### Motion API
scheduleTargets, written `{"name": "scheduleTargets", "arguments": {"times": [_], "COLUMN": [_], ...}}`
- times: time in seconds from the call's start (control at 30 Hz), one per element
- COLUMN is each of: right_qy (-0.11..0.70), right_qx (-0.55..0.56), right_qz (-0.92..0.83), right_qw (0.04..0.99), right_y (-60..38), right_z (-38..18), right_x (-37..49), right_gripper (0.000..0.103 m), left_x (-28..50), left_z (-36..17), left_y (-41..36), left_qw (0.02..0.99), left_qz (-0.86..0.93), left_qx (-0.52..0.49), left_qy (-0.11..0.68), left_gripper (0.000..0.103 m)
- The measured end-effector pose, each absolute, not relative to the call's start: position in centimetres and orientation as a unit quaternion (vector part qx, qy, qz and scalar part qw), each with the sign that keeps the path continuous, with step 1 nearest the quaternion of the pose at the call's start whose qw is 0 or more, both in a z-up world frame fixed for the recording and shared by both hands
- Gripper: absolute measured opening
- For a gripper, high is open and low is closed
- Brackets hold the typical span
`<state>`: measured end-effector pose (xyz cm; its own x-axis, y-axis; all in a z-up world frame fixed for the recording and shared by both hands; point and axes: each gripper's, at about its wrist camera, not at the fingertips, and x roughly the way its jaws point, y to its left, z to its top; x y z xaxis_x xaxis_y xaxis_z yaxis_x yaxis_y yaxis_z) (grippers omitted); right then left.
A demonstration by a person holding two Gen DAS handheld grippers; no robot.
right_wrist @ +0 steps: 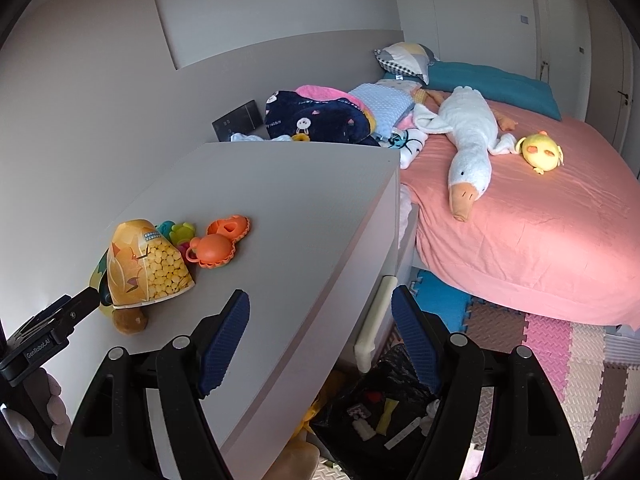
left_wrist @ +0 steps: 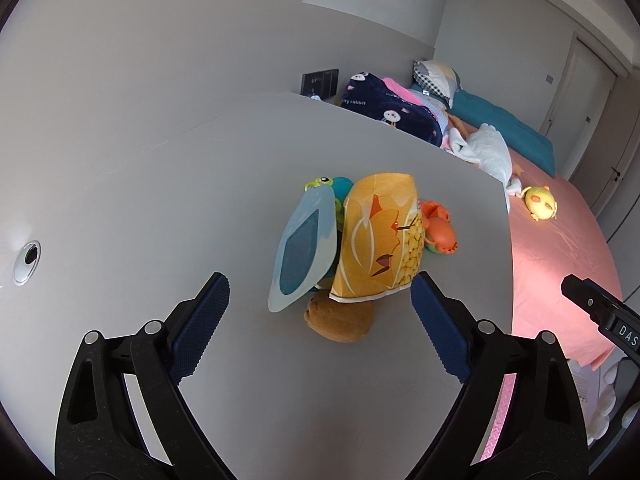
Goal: Collect trash
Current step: 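Grasp the light blue plastic piece with the left tool while the right tool grasps the yellow corn snack bag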
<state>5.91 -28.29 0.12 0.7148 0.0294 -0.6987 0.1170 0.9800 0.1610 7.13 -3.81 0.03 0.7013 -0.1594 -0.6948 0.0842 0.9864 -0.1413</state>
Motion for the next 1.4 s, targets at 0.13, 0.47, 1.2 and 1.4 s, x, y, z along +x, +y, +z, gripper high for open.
{"name": "scheduleTargets", "arguments": {"times": [0.13, 0.47, 1.2, 1.4], "right_qy": [0.381, 0.393, 0.405, 0.403], "right_qx": [0.095, 0.094, 0.09, 0.086], "right_qz": [-0.019, -0.018, -0.006, -0.001], "right_qw": [0.919, 0.915, 0.91, 0.911], "right_y": [-27.7, -27.4, -25.9, -25.3], "right_z": [-0.2, -1.4, -3.0, -2.9], "right_x": [6.6, 8.0, 10.3, 10.7], "right_gripper": [0.074, 0.074, 0.074, 0.074], "left_x": [7.9, 10.3, 15.1, 16.5], "left_z": [-0.4, -1.5, -4.0, -4.2], "left_y": [-3.0, -2.3, -2.6, -2.6], "left_qw": [0.921, 0.914, 0.901, 0.897], "left_qz": [-0.058, -0.063, -0.072, -0.069], "left_qx": [-0.053, -0.055, -0.029, -0.025], "left_qy": [0.382, 0.397, 0.427, 0.436], "left_gripper": [0.081, 0.066, 0.066, 0.071]}}
